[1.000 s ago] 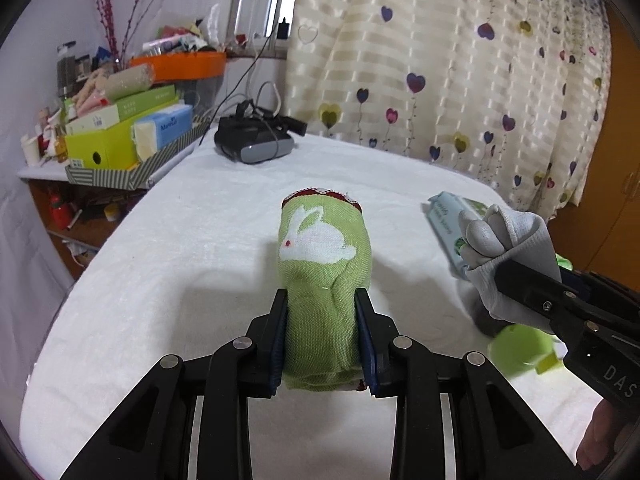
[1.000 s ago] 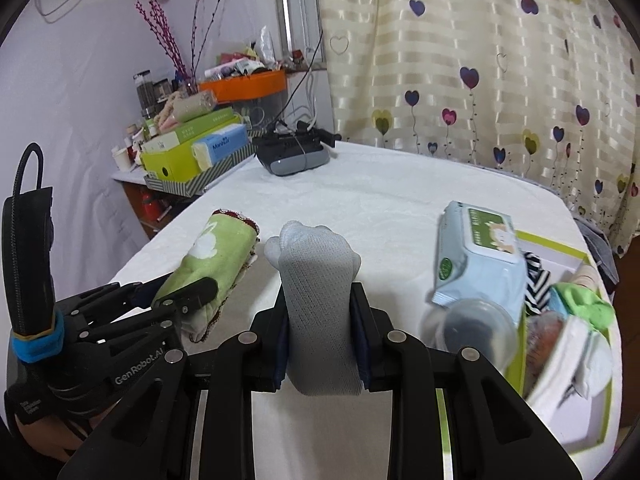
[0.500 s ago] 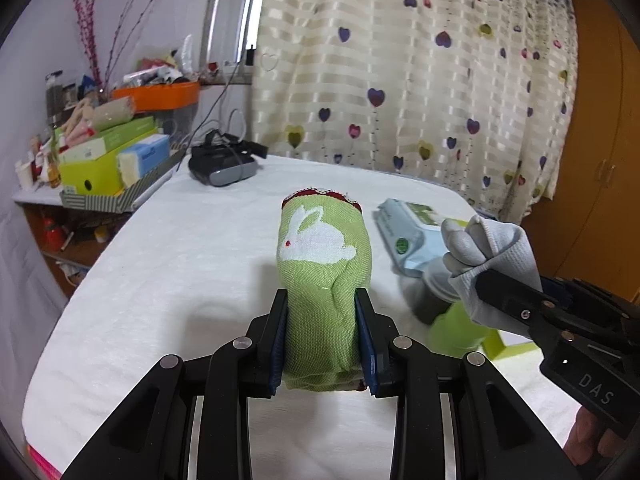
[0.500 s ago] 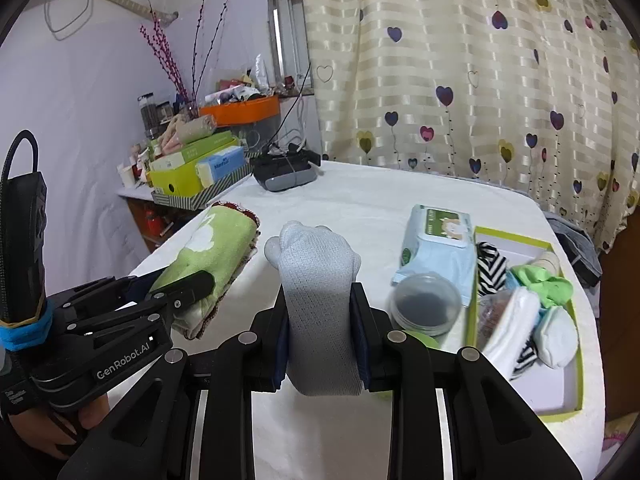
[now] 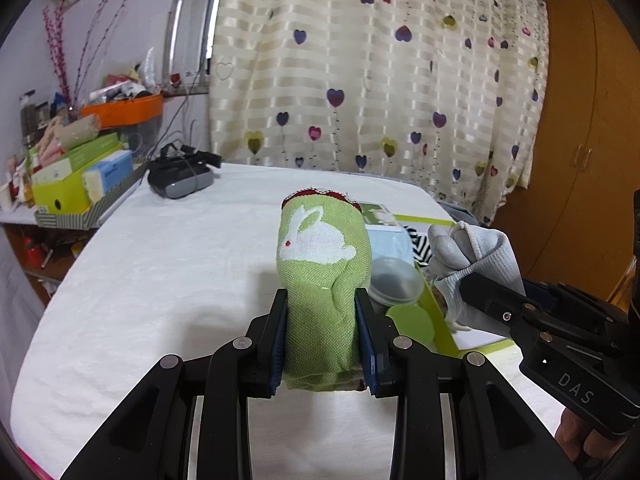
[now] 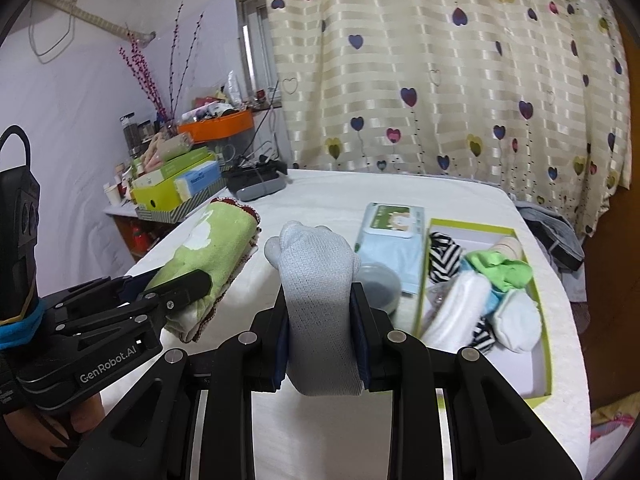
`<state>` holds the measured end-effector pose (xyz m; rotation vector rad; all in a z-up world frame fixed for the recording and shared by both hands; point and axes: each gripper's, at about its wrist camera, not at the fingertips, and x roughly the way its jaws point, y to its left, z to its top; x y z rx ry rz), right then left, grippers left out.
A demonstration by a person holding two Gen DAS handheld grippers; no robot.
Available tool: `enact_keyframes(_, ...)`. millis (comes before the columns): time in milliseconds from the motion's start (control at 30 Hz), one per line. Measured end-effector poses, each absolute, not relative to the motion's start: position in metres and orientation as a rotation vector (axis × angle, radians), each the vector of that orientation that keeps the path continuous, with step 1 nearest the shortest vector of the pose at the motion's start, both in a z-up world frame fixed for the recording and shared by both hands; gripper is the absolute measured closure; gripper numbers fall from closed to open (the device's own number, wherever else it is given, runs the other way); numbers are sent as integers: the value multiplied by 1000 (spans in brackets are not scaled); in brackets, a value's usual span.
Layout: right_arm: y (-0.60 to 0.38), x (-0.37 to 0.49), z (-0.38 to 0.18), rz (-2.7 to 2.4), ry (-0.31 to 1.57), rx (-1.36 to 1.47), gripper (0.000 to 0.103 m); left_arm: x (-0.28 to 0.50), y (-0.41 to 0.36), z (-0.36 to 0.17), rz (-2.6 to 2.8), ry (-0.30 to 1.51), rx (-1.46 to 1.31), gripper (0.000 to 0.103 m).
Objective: Organize soft objects
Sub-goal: 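Carry the green bunny towel with the left tool while the right tool carries the grey sock to the box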
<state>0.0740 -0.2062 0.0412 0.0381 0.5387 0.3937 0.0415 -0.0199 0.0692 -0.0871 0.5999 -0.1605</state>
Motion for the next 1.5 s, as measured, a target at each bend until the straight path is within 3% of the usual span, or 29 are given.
enact_keyframes(1000, -305, 73, 30, 267, 536, 126, 75, 50, -131, 70, -341, 617, -17, 74)
enact_keyframes(1500, -342, 95, 5, 222, 599, 157, 75, 67, -173, 43, -426, 700, 2, 74)
